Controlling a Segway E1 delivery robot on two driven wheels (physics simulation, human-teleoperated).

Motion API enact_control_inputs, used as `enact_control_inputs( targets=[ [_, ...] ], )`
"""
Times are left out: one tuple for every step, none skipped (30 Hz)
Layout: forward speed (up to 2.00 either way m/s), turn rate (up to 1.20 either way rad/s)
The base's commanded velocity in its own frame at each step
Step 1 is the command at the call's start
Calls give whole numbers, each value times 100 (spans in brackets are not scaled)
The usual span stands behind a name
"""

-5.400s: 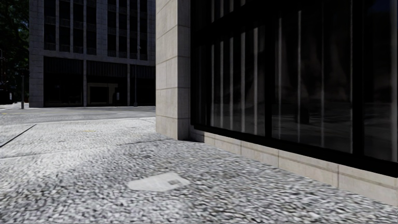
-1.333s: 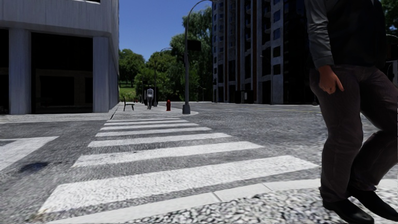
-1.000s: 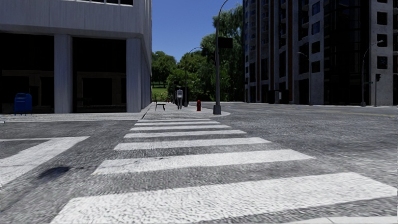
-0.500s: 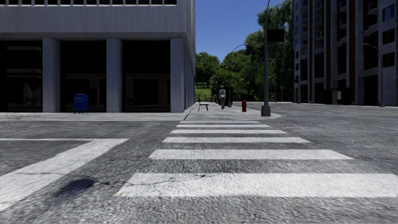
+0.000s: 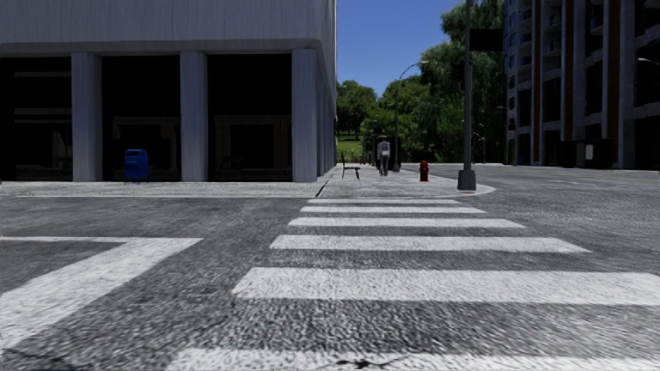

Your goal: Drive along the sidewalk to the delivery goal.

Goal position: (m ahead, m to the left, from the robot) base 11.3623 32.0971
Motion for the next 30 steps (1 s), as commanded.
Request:
enact_control_inputs(
  targets=[
    [172,-52],
    [172,-57],
    [172,-57],
    [172,-57],
    [172,-10],
    [172,0],
    [172,0],
    [172,0],
    [172,0],
    [172,0],
    [172,0],
    [172,0],
    [172,0],
    [172,0],
    [172,0],
    [172,0],
    [173,0],
    [173,0],
    [173,0],
    [173,0],
    [173,0],
    [173,0],
    [173,0],
    [173,0],
    [173,0],
    [173,0],
    [173,0],
    [173,0],
    [173,0],
    [173,0]
  ],
)
